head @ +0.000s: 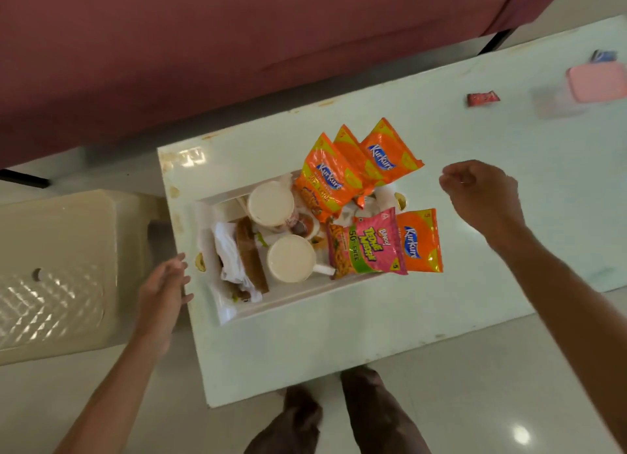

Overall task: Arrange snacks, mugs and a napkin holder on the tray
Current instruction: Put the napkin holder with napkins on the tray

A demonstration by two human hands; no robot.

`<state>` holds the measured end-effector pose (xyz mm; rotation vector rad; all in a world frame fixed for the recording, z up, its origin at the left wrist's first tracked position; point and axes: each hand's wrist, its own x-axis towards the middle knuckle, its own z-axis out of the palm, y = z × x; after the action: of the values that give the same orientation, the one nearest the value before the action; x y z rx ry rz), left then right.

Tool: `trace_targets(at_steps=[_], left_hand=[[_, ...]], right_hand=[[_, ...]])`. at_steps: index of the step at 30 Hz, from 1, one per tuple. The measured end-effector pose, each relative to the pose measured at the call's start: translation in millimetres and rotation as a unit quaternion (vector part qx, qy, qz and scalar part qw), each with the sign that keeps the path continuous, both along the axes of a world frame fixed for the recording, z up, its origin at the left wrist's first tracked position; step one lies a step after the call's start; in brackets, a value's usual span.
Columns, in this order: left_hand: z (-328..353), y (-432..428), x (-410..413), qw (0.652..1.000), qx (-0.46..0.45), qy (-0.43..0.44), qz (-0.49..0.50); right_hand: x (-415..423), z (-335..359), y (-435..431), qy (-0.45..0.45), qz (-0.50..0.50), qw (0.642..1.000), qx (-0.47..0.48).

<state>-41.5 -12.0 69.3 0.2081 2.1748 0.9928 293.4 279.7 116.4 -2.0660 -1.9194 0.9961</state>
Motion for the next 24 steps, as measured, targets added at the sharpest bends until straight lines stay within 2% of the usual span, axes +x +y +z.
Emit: trace_targets(at_steps=[2,9,17,21,24], left_hand=[[-7.2,9.5,1.1,0.999,-0.007,-0.009,0.039],[-27.7,34.4,-4.5,0.984,-0.013,-0.092,0.155],[-37.7,31.2,-8.4,0.976,-0.017,-0.142,0.166],[-44.9,26.2,-14.4,0.973,-0.022,-0.161,0.166],[-46.2,26.9,-13.9,0.973,-0.027,-0.149,0.171]], right_hand=[[2.0,-19.8,26.7,-0.052,0.066,0.994,-0.068],[-25.6,-72.7,57.0,-0.007,0.119,0.968,-0.22],[-29.3,-88.1,65.7,0.071,0.106,0.924,-0.361],[-26.7,-92.3,71.1,0.096,0.106,0.907,-0.397],[-26.4,-95.1,71.1,0.1,0.094,0.907,-0.397]])
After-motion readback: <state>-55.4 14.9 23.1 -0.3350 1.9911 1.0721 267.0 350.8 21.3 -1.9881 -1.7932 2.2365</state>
